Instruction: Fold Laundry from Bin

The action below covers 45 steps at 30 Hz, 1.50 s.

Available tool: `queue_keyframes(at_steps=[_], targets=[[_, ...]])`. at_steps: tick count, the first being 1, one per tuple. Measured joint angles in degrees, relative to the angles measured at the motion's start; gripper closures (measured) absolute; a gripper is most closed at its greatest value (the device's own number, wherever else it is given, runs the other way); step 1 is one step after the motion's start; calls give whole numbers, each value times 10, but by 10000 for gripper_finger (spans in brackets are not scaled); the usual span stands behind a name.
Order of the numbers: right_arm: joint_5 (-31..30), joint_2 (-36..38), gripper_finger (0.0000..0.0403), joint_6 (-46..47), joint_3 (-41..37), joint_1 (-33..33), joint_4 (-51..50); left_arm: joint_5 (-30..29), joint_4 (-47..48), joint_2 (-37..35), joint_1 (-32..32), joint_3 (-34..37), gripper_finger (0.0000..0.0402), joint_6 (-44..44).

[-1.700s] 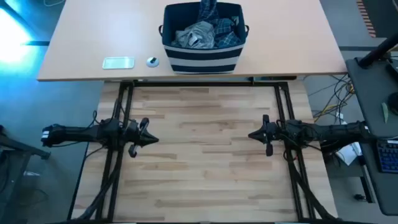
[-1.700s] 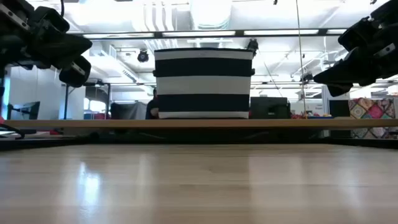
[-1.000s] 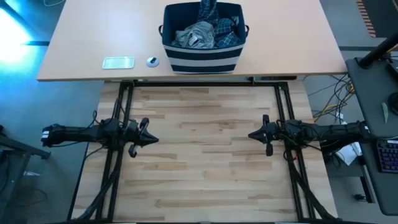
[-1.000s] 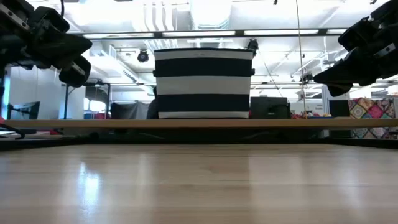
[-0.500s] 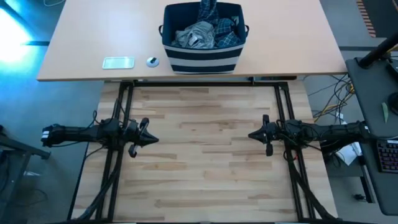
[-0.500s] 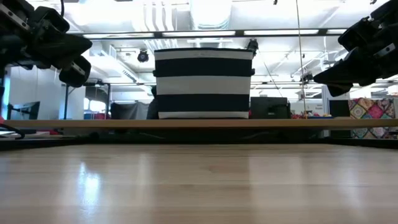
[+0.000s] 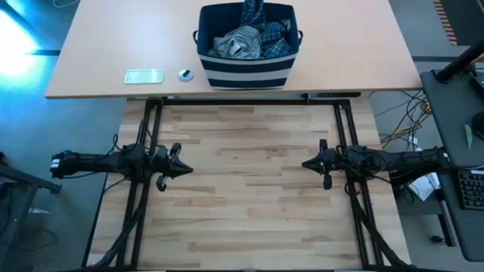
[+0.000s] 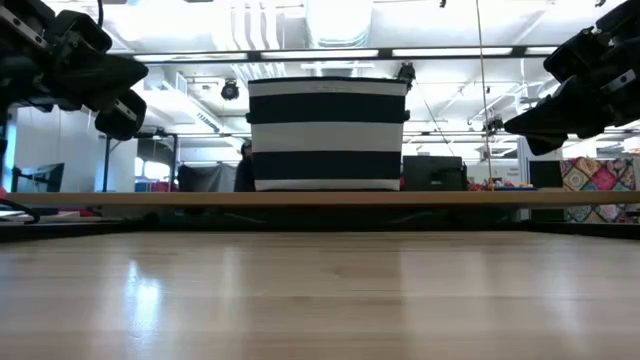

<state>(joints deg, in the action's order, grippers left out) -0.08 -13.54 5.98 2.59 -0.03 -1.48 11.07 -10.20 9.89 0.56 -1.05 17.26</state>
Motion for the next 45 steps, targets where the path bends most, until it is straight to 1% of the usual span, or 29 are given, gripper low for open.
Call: queue_keyframes(at_steps=[5,9,11,12,13,16,18,20,23,28,31,33,35,38,41,43,45], targets=[[0,0,385,-2,0,0,1,0,0,0,0,0,402,0],[-3,0,385,-69,0,0,11,0,0,0,0,0,402,0],[-22,-3,385,-104,0,0,13,0,0,0,0,0,402,0],[-28,-8,385,-100,-1,0,26,0,0,0,0,0,402,0],[-29,-13,385,-67,-1,0,54,0,0,0,0,0,402,0],[-30,-38,385,88,2,0,137,0,0,0,0,0,402,0],[-29,-70,385,132,29,0,130,0,0,0,0,0,402,0],[-30,-115,385,140,76,0,90,0,0,0,0,0,402,0],[-34,-196,385,140,175,0,40,0,0,0,0,0,402,0],[-62,-335,385,126,347,-3,-67,0,0,0,0,0,402,0],[-88,-408,385,156,450,-7,-143,0,0,0,0,0,402,0],[-109,-449,385,171,530,-15,-188,0,0,0,0,0,402,0],[-111,-489,385,172,606,-30,-253,0,0,0,0,0,402,0],[-114,-550,384,186,716,-55,-307,0,0,0,0,0,402,0],[-115,-597,366,208,824,-89,-358,-1,-3,0,0,0,402,-3],[-119,-622,341,211,888,-108,-394,-7,-5,0,0,0,402,-5],[-126,-642,308,212,942,-128,-417,-15,-5,0,0,0,402,-2]])
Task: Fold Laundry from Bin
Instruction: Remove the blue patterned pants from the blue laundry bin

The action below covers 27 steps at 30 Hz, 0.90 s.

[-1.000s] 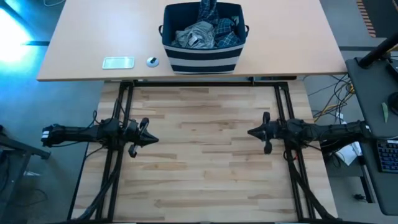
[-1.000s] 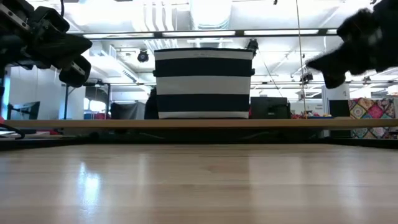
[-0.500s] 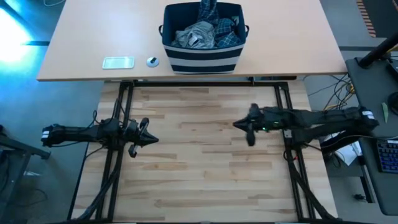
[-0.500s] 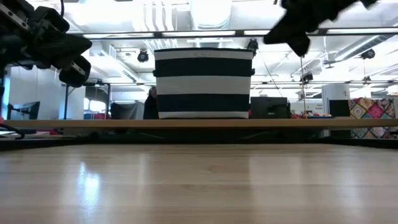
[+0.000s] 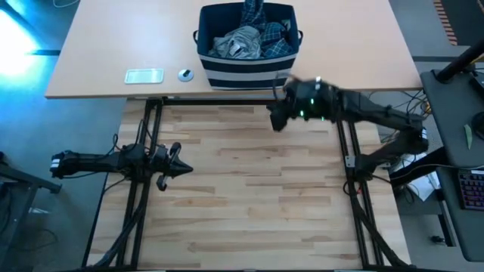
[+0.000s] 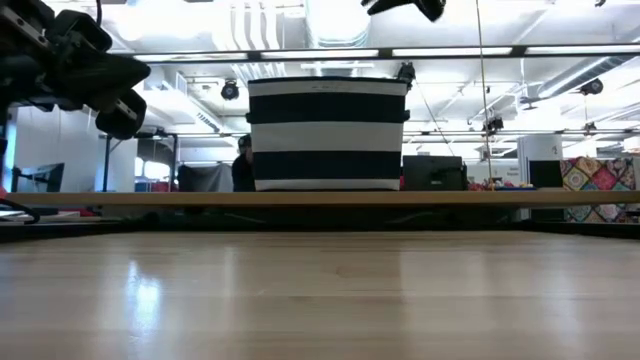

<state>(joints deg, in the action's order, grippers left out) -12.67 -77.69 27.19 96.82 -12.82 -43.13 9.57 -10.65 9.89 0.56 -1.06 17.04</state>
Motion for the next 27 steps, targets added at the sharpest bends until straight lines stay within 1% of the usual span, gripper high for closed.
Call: queue_keyframes(at_steps=[4,5,7,10,13,15,17,19,21,23,25,27], targets=[[-77,-29,234,34,95,-50,-37,-6,-11,2,0,0,402,13],[-87,-34,216,39,115,-68,-49,-6,-28,3,0,0,402,36],[-88,-45,185,42,153,-104,-72,-7,-78,2,0,0,402,110],[-85,-60,150,38,196,-146,-111,-29,-147,3,0,0,402,197],[-83,-69,127,29,219,-181,-128,-44,-183,3,0,0,402,247],[-84,-72,119,26,230,-203,-135,-59,-186,3,0,0,402,257],[-86,-72,115,24,237,-221,-145,-94,-194,7,0,0,402,300],[-85,-73,113,22,240,-237,-154,-150,-211,12,0,0,402,331],[-84,-73,112,22,239,-250,-162,-203,-234,20,0,-1,402,334],[-84,-74,112,15,239,-263,-166,-241,-233,34,0,-21,402,317],[-84,-74,112,0,239,-271,-166,-251,-219,60,0,-69,402,267],[-84,-74,112,-11,239,-278,-165,-253,-177,99,0,-141,402,194]])
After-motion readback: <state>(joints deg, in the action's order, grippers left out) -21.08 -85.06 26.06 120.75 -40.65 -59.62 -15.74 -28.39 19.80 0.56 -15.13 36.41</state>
